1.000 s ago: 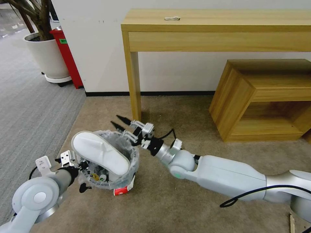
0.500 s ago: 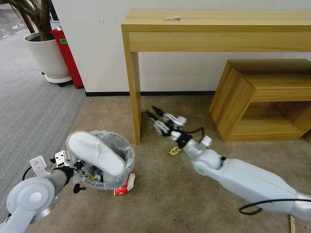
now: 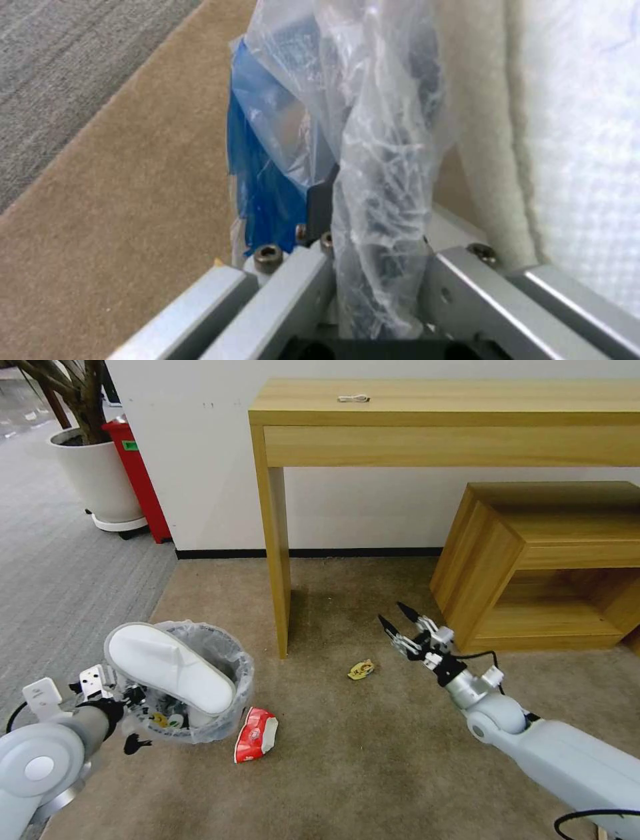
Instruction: Pick up the trash bin and place the garbage on the floor into it.
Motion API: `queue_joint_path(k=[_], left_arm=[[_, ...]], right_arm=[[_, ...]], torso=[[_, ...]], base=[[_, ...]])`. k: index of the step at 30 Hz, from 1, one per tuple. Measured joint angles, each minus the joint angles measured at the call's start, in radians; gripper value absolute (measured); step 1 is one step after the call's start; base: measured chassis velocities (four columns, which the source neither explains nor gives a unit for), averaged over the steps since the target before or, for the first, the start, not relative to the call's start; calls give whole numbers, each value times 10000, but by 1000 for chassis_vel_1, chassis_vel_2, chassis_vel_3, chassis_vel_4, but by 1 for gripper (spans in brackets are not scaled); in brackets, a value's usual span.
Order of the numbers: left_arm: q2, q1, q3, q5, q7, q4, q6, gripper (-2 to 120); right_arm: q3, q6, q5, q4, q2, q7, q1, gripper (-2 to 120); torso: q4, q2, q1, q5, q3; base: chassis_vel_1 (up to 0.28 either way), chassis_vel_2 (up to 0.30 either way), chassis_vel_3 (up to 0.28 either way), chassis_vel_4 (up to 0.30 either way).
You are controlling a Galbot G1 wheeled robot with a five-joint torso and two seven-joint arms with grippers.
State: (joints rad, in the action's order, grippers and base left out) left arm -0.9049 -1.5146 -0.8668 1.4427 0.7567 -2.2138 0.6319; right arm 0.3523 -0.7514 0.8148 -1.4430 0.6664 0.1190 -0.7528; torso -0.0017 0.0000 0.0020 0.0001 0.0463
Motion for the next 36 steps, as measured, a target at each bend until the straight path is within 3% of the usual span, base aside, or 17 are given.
queue_joint_path(k=[1, 6, 12, 21, 36], left_arm=[[-50, -64, -109, 0, -19, -7, 0, 0], [-223, -267, -468, -22, -62, -121, -5, 0], [-425, -570, -932, -101, -193, -293, -18, 0], [-785, -1284, -1655, -243, -512, -606, -35, 0], [-1005, -1539, -1827, -430, -733, -767, -64, 0]], right_arm=[[-210, -164, -294, 223, 69, 31, -245, 86], [-603, -526, -599, 730, 163, 197, -783, 99], [-811, -596, -781, 1024, 231, 427, -1026, 100], [-102, -597, -1013, 1443, 629, 700, -1121, 100], [-82, -596, -1492, 1608, 902, 675, -1246, 100]], torso=[[0, 0, 0, -2, -1], [-1, 0, 0, -3, 0], [-1, 0, 0, -2, 0], [-1, 0, 0, -2, -1], [0, 0, 2, -2, 0]], base=[[0, 0, 0, 0], [0, 0, 0, 0], [0, 0, 0, 0], [0, 0, 0, 0], [0, 0, 0, 0]])
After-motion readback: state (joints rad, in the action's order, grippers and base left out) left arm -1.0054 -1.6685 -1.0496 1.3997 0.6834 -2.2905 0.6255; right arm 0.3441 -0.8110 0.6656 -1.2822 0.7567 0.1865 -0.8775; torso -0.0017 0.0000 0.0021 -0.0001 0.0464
